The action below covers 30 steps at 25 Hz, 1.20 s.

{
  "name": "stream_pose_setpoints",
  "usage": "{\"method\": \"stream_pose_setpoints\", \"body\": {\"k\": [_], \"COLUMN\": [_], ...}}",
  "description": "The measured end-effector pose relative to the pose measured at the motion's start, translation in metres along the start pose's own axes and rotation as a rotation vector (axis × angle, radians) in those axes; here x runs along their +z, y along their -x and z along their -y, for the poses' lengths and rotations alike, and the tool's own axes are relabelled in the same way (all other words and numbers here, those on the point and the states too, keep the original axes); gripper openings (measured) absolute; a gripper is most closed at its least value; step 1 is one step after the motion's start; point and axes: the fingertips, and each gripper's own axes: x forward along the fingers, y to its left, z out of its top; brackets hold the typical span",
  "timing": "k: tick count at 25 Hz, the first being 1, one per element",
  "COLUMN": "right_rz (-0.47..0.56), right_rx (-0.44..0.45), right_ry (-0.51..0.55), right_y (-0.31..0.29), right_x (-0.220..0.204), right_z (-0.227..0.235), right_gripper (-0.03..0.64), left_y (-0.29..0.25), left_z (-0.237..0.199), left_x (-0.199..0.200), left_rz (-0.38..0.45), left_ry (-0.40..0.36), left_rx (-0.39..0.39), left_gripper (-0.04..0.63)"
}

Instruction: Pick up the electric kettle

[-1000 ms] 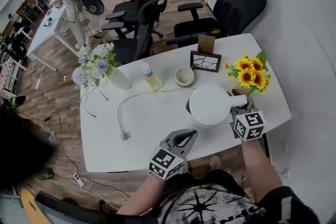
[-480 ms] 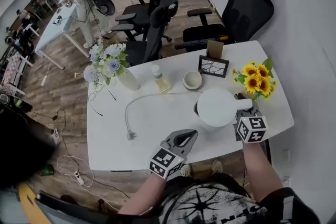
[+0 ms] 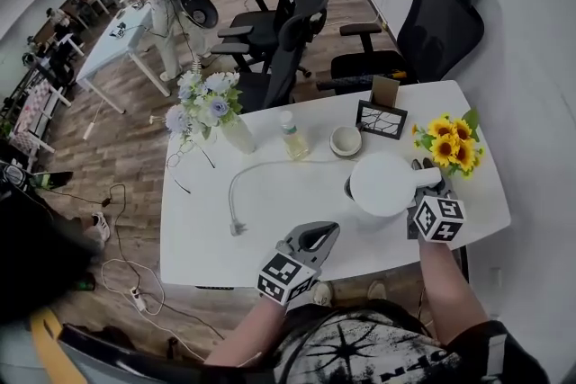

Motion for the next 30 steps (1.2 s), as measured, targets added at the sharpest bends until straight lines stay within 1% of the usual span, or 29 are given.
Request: {"method": "stream_pose_setpoints", "body": {"k": [4, 15, 19, 24, 30], "right_rz": [-0.004, 0.047, 0.048, 0.039, 0.013], "right_rx": [-0.004, 0.009, 0.018, 0.061, 0.153], "right_ry": [-0.001, -0.005, -0.004, 0.005, 0.015], "right_y": [0.001, 0.005, 0.004, -0.003, -0.017], "right_x": [0.003, 0.039, 0.043, 0.038, 0.026], "right_z": [-0.001, -0.013, -0.022, -0.045, -0.09], "right_gripper": [0.124, 0.129, 0.13, 0.13, 0.133], "left_y": [0.007, 0.018, 0.027, 0.044, 0.073], "left_z": [-0.004, -0.005, -0.008, -0.016, -0.029], "left_x": [0.005, 0.018, 0.018, 0.013, 0.004], "left_rz": [0.014, 0.068, 0.083, 0.097, 0.105], "left_ry": [-0.009, -0.021, -0.015, 0.008, 0.034], "left_rx": [0.017, 0.033, 0.046, 0.083, 0.149], "left_gripper": [0.009, 0.009, 0.009, 0.009, 0.009]}}
